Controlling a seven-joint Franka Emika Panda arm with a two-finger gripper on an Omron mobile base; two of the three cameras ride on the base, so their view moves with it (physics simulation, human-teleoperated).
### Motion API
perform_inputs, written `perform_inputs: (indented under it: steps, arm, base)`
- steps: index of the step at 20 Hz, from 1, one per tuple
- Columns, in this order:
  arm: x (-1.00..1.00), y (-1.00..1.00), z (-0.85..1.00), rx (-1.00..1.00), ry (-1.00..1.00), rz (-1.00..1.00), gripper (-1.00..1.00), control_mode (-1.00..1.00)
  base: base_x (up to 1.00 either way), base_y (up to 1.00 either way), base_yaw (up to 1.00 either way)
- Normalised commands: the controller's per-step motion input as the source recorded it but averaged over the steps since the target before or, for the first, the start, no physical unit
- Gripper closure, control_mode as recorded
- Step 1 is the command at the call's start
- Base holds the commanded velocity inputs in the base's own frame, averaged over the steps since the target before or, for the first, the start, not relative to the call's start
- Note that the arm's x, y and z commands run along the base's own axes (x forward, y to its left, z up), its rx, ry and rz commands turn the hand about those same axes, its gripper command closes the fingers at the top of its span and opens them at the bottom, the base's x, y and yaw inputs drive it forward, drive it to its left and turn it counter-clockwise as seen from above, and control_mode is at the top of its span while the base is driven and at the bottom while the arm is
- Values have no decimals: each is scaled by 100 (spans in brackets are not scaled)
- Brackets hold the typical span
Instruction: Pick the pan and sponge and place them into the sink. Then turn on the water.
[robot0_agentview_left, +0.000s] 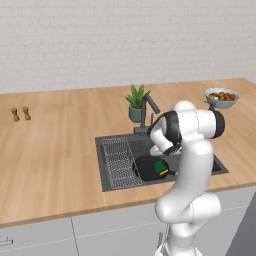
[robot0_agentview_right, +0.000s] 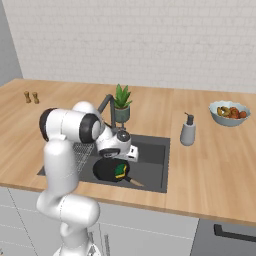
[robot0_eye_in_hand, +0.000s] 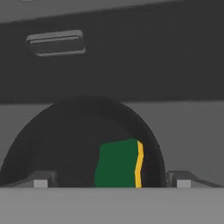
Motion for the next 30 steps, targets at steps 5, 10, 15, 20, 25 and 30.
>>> perform_inputs:
  steps: [5, 10, 15, 20, 25, 30]
  arm:
    - [-14, -3, 32, 3, -24, 0, -100, -100]
    - [-27, -13, 14, 2, -20, 0, -100, -100]
    - [-20, 0, 12, 3, -20, 0, -100, -100]
    - [-20, -2, 37, 7, -14, 0, -100, -100]
    - [-10, -9, 47, 7, -12, 0, -100, -100]
    - [-28, -9, 32, 3, -17, 0, -100, -100]
  base:
    - [0, 0, 0]
    - [0, 0, 0]
    - [0, 0, 0]
    - [0, 0, 0]
    - [0, 0, 0]
    - [0, 0, 0]
